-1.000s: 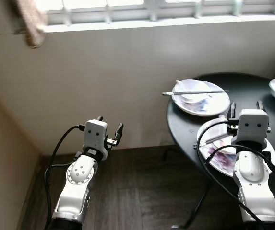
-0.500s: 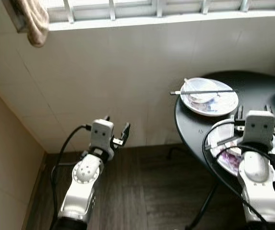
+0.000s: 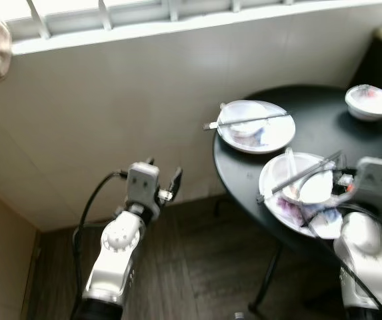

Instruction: Kitchen organization

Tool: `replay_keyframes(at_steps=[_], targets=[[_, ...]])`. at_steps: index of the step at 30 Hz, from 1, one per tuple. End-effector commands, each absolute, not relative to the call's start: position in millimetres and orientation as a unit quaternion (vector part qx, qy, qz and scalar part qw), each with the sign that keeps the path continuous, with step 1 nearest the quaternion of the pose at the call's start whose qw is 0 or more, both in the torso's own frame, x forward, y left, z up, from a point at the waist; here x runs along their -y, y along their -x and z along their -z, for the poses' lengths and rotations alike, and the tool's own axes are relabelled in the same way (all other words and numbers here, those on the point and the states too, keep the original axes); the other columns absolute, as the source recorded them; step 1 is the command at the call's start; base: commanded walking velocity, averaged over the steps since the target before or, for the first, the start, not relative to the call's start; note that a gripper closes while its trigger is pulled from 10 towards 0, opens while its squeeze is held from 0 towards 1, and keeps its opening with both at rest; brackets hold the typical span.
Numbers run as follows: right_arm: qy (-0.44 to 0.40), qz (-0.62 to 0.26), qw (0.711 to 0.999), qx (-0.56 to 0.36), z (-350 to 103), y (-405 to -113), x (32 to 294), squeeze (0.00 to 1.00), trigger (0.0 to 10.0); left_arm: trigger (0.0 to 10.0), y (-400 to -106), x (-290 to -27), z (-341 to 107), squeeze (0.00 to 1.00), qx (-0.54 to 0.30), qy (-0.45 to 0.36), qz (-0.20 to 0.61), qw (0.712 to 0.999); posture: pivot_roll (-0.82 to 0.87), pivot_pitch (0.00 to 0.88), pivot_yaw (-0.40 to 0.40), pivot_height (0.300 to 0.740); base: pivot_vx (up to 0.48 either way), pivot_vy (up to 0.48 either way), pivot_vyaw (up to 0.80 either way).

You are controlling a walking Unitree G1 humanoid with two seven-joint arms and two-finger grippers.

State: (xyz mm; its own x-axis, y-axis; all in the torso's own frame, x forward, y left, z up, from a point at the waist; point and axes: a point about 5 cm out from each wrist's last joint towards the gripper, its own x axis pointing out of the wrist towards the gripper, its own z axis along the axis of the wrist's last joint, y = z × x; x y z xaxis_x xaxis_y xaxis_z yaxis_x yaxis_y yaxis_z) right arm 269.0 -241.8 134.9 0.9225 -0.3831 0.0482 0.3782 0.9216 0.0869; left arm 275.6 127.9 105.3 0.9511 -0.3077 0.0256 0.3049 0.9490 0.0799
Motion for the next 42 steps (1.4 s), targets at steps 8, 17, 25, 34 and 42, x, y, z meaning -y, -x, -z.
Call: replay_keyframes(at_steps=[8, 17, 25, 34, 42], targets=[[-0.106, 0.173, 0.979, 0.024, -136, -272, 238, 0.0, 10.0, 10.0, -275, -128, -103, 0.0, 0.012, -0.038, 0.155, 0.987, -0.15, 0.012, 0.038, 0.74, 0.0, 0.0, 0.0], [-0.201, 0.188, 0.961, -0.026, -130, -274, 239, 0.0, 10.0, 10.0, -276, -129, -103, 0.0, 0.011, -0.04, 0.157, 0.987, -0.15, 0.01, 0.039, 0.74, 0.0, 0.0, 0.0], [-0.26, 0.15, 0.952, -0.068, -122, -284, 232, 0.0, 10.0, 10.0, -276, -128, -102, 0.0, 0.01, -0.041, 0.159, 0.986, -0.14, 0.01, 0.039, 0.74, 0.0, 0.0, 0.0], [-0.304, 0.143, 0.937, -0.093, -120, -293, 234, 0.0, 10.0, 10.0, -276, -126, -102, 0.0, 0.01, -0.041, 0.158, 0.987, -0.13, 0.01, 0.031, 0.74, 0.0, 0.0, 0.0], [-0.354, 0.149, 0.917, -0.112, -117, -298, 236, 0.0, 10.0, 10.0, -276, -125, -102, 0.0, 0.011, -0.039, 0.158, 0.987, -0.13, 0.011, 0.026, 0.74, 0.0, 0.0, 0.0]])
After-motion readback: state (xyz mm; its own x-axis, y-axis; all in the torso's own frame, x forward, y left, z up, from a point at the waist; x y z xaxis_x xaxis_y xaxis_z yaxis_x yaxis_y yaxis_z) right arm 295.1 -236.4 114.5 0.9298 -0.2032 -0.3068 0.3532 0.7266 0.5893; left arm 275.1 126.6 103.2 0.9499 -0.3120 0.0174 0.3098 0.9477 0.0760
